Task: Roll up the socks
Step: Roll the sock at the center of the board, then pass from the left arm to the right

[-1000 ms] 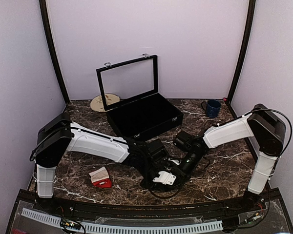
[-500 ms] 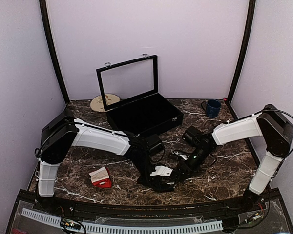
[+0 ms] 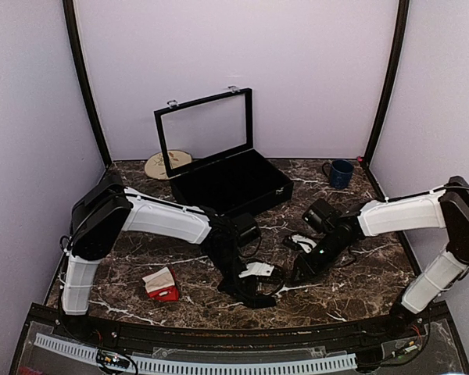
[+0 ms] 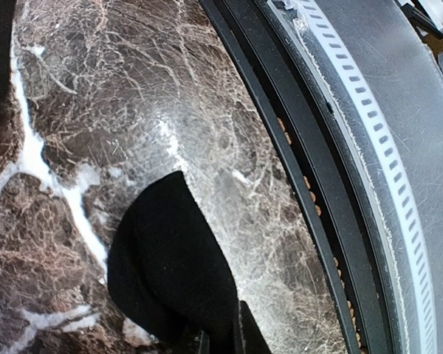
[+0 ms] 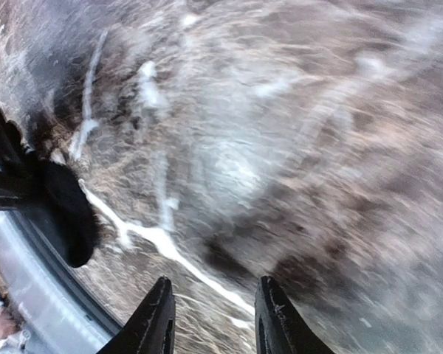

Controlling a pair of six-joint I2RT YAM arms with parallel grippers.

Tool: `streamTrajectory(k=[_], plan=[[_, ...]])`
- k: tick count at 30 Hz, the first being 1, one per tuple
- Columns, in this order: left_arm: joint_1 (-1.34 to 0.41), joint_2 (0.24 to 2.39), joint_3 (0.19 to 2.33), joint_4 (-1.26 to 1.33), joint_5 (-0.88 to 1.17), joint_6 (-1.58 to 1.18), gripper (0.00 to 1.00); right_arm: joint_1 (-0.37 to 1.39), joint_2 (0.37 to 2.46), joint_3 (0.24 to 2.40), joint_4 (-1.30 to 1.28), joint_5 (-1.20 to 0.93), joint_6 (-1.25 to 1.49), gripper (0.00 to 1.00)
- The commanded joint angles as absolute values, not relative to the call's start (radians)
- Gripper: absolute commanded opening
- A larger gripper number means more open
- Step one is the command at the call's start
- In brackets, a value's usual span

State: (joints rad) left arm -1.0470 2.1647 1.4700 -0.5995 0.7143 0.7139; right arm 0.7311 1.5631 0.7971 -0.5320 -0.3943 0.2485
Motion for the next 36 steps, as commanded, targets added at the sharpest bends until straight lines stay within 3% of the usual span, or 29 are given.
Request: streamTrajectory(k=[1, 9, 17, 29, 36], plan=[[-1.044, 2.243, 1.450, -0.726, 0.660, 0.698, 0.10, 0.763, 1.431, 0.743, -0.467, -0.191, 0.324, 0.36], [-1.018, 2.290, 1.488, -0.765, 0.704, 0.701, 0.10, 1.008, 1.305, 0.741, -0.476, 0.093, 0.413, 0.36], [-0.979, 2.314, 1.514, -0.798, 0.758, 0.720, 0.10, 1.232, 1.305, 0.776, -0.504, 0.301, 0.441, 0.36], [-0.953, 2.329, 1.524, -0.819, 0.807, 0.742, 0.11, 1.427, 1.534, 0.884, -0.459, 0.342, 0.312, 0.36], [-0.950, 2.332, 1.526, -0.831, 0.823, 0.750, 0.12, 1.430, 1.657, 0.960, -0.430, 0.350, 0.193, 0.46]])
